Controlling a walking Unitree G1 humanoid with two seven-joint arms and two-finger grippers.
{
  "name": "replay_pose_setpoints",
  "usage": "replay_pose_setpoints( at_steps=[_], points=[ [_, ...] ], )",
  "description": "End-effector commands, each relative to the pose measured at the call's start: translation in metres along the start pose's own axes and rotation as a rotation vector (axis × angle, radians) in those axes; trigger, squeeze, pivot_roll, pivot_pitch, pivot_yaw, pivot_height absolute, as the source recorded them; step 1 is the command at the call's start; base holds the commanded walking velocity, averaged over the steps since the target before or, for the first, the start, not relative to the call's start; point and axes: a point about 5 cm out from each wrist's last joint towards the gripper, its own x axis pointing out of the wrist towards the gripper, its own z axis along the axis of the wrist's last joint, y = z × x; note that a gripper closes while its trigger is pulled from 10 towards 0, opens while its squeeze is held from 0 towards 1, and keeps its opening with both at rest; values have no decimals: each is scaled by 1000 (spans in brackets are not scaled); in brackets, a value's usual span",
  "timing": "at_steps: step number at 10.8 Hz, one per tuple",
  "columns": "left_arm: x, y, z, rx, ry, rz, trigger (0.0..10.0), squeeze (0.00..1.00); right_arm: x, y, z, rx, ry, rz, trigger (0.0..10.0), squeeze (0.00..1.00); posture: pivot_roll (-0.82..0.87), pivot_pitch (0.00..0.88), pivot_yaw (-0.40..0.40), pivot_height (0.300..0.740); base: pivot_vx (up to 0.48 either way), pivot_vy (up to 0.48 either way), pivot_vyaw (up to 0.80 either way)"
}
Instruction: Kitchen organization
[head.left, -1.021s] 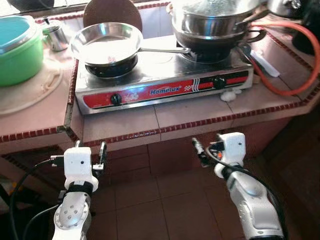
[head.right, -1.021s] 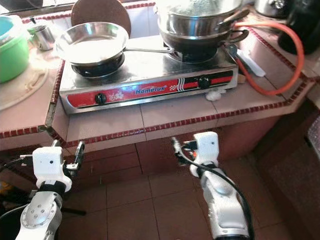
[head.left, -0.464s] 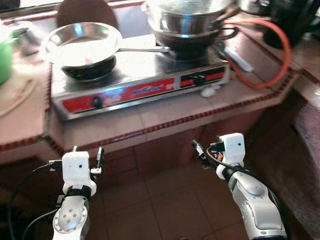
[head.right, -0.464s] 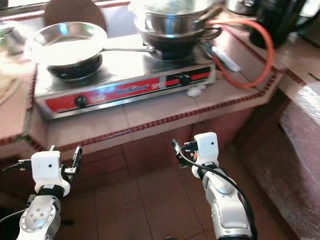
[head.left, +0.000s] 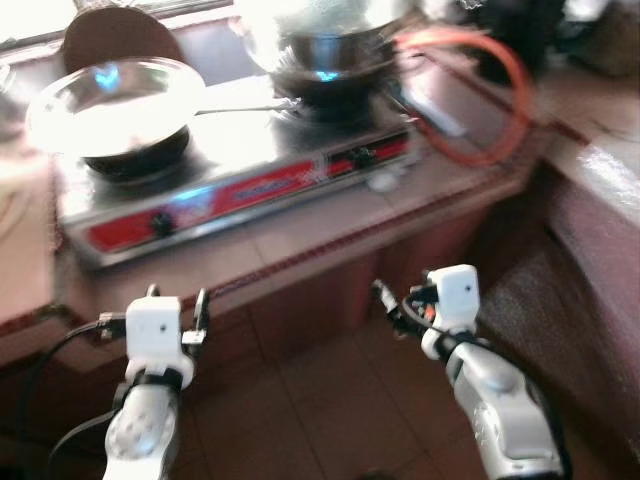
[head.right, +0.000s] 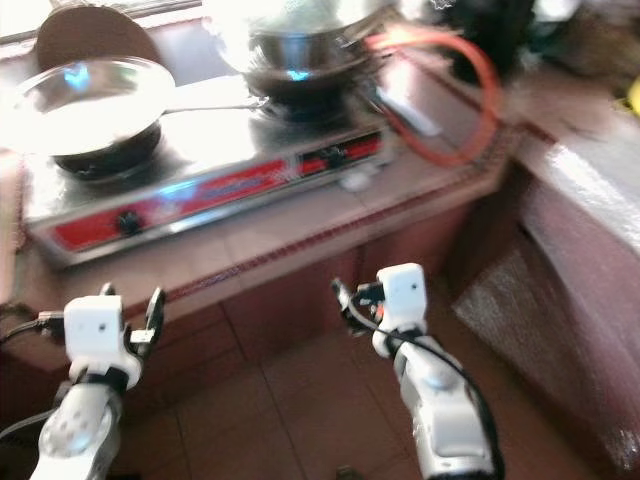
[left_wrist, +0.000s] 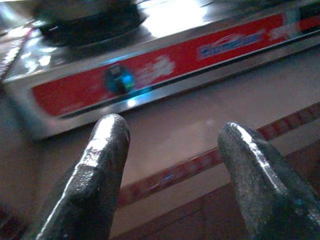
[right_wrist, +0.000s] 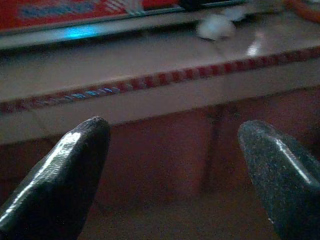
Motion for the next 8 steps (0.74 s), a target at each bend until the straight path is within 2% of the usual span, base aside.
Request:
replay_pose_setpoints(
  at_steps=[1, 8],
  points=[
    [-2, 5, -5, 9, 19, 7, 10000, 0, 1, 2, 4, 8, -19, -3, 10000, 0, -102, 136, 59, 740, 0, 0, -800],
    [1, 1, -5, -5, 17, -21, 10000, 0, 6, 3, 9, -4, -37, 1, 10000, 0, -104, 136, 57, 740, 0, 0, -800]
  ],
)
